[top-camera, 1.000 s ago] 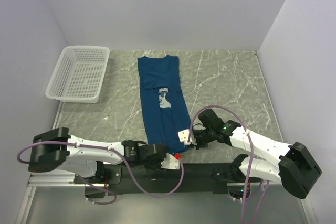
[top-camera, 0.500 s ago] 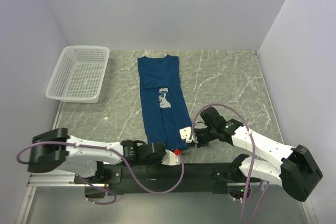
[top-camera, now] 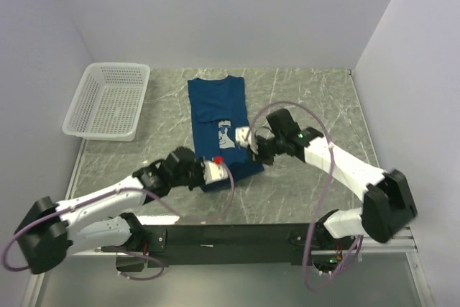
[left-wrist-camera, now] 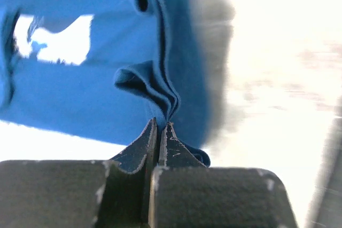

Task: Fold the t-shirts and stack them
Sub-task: Fold the tshirt

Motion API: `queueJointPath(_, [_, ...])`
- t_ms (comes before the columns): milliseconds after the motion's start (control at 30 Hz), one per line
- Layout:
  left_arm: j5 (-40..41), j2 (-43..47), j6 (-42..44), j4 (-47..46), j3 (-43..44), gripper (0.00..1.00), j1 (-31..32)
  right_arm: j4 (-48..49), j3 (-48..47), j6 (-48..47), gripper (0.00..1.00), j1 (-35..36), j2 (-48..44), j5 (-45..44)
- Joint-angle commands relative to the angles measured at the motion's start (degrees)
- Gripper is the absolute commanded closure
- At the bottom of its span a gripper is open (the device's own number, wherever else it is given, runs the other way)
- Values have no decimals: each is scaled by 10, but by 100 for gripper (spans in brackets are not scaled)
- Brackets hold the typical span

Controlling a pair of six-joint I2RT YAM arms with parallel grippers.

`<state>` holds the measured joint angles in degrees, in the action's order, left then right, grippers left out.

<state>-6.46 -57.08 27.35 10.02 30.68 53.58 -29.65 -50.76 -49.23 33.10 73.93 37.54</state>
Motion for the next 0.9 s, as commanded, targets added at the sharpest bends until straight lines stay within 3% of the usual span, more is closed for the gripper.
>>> queueJointPath(0, [-92, -67, 62, -59, 52, 100, -111, 40, -84, 60, 100, -19, 66, -56])
queueJointPath(200, [-131, -208, 82, -119, 155, 100, -223, 59, -189, 106, 100, -41, 192, -102])
queueJointPath(400, [-149, -313, 100, -102, 250, 100, -264, 59, -274, 135, 100, -52, 284, -117])
queueJointPath(867, [-149, -387, 91, -115, 293, 100, -311, 63, -406, 199, 100, -64, 402, -177])
